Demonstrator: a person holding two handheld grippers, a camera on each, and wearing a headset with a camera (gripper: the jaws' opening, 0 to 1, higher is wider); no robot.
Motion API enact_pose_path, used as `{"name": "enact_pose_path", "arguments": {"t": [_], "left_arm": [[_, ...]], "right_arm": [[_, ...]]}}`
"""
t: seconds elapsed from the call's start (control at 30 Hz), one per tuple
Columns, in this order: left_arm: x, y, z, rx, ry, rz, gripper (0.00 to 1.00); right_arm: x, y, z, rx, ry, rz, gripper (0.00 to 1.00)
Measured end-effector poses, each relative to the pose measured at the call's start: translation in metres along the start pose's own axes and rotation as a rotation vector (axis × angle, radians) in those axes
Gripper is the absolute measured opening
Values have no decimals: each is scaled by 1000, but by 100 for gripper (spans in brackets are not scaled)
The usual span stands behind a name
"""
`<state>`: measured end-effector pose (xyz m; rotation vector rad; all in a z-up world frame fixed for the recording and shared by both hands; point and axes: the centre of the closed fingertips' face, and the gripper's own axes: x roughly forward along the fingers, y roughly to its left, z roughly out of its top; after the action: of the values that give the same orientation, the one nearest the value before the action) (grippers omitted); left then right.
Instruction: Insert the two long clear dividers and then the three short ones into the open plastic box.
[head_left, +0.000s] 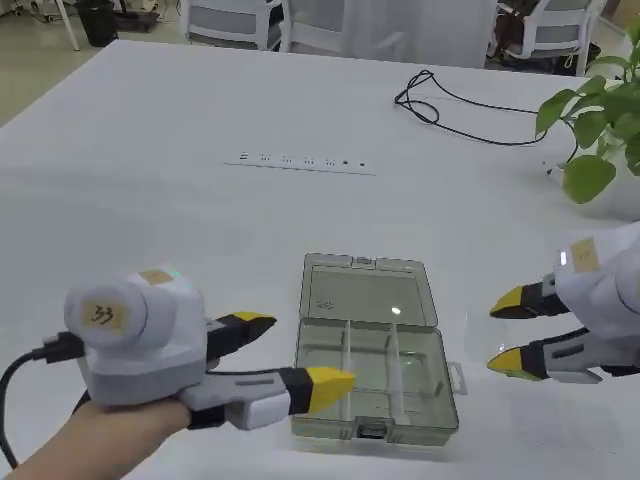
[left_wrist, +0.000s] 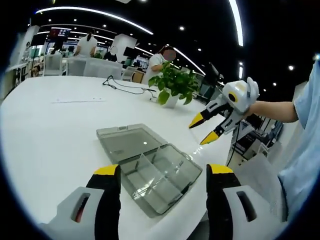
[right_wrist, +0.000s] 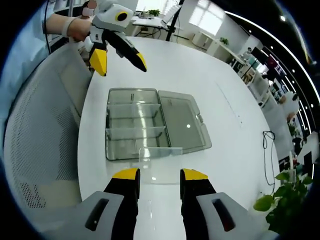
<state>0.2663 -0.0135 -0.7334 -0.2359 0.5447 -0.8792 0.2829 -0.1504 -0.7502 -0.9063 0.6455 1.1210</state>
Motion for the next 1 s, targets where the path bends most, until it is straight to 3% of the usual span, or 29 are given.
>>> {"name": "enact_pose_path", "arguments": {"t": [0.03, 0.1, 0.13, 0.17, 0.23, 0.27, 0.3, 0.37, 0.43, 0.5, 0.53, 0.63, 1.0], "left_arm": [[5, -6, 7, -14, -16, -32, 69], [11, -13, 8, -113, 18, -64, 67], [14, -17, 13, -124, -4, -88, 66], [18, -19, 17, -186, -11, -99, 64], [22, -25, 18, -261, 13, -132, 58], [24, -25, 18, -280, 19, -135, 55], [27, -28, 22, -290, -2, -159, 53], [30, -30, 19, -372, 29, -161, 46], [33, -31, 8, -433, 100, -161, 35], [38, -32, 5, -407, 102, -170, 32], [39, -34, 4, -428, 116, -180, 31], [42, -40, 6, -493, 101, -204, 24], [49, -48, 4, -497, 116, -211, 13]], "right_arm": [[-1, 1, 7, -13, -12, -6, 32], [-2, 3, 18, -35, -25, -14, 32], [-2, 3, 23, -43, -32, -20, 32], [-3, 3, 29, -66, -43, -27, 32], [-3, 6, 36, -74, -42, -24, 32], [-2, 7, 39, -98, -44, -27, 32], [-1, 8, 41, -122, -36, -29, 32], [-1, 11, 44, -128, -39, -26, 32], [1, 13, 47, -141, -42, -24, 32], [2, 15, 49, -157, -39, -22, 32], [2, 16, 50, -158, -41, -21, 32], [3, 19, 53, -166, -45, -17, 32], [6, 25, 61, -202, -49, -7, 32]]}}
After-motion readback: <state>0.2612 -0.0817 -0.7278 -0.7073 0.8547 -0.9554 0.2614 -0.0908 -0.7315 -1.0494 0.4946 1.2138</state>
